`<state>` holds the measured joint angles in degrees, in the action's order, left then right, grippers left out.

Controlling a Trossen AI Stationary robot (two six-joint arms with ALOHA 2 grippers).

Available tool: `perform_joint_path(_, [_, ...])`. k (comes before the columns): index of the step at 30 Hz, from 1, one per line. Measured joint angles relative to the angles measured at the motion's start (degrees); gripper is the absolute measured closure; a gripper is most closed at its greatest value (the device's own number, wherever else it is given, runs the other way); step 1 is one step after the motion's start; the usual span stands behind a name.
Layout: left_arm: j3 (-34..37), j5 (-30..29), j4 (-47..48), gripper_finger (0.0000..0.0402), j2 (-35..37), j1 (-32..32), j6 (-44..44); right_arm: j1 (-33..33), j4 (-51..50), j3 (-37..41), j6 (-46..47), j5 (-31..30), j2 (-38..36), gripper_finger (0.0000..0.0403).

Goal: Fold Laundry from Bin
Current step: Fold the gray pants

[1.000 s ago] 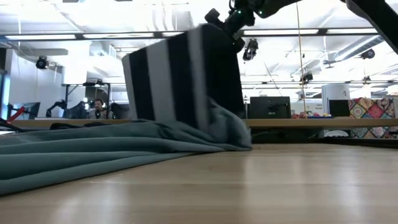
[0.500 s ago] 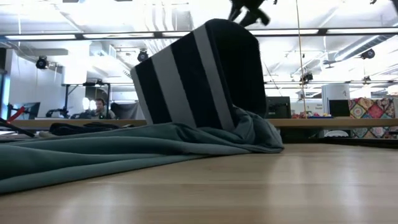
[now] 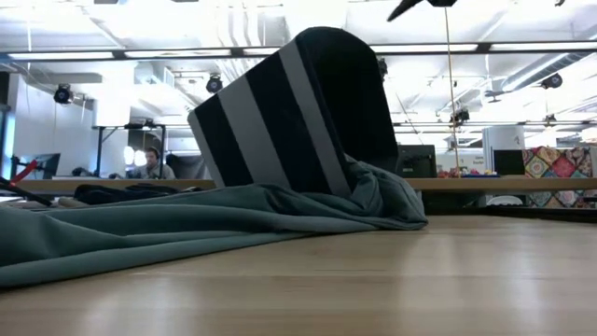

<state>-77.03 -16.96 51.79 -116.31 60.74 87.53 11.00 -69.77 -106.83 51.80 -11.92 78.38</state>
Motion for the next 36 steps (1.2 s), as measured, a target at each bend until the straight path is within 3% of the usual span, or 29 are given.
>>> perform_joint_path(6, [0.0, -0.54, 0.29, 0.0286, 0.04, -0.4, -0.42, -10.35, 20.93, 13.99, 6.54, -5.16, 1.55, 0.0161])
perform_joint_path(10, [0.0, -0.57, 0.31, 0.0286, 0.07, -0.4, -0.42, -10.66, 34.76, 19.12, 6.87, -7.61, 4.91, 0.0175])
perform_joint_path(15, [0.0, -0.65, 0.35, 0.0286, 0.09, -0.13, -0.42, -8.05, 43.39, 18.88, 5.77, -7.65, 10.25, 0.0214])
perform_joint_path(18, [0.0, -1.05, 0.49, 0.0286, 0.09, 0.33, -0.4, -6.79, 47.65, 16.07, 2.9, -7.48, 12.87, 0.0268])
perform_joint_path(22, [0.1, -1.21, 0.8, 0.0286, 0.09, 1.1, 0.0, -3.56, 51.28, 9.25, -3.93, -8.87, 14.96, 0.0373])
perform_joint_path(36, [2.69, -1.34, -0.53, 0.0286, 1.38, 2.61, 1.95, 17.91, 51.83, -20.8, -8.93, -8.79, 28.58, 0.039])
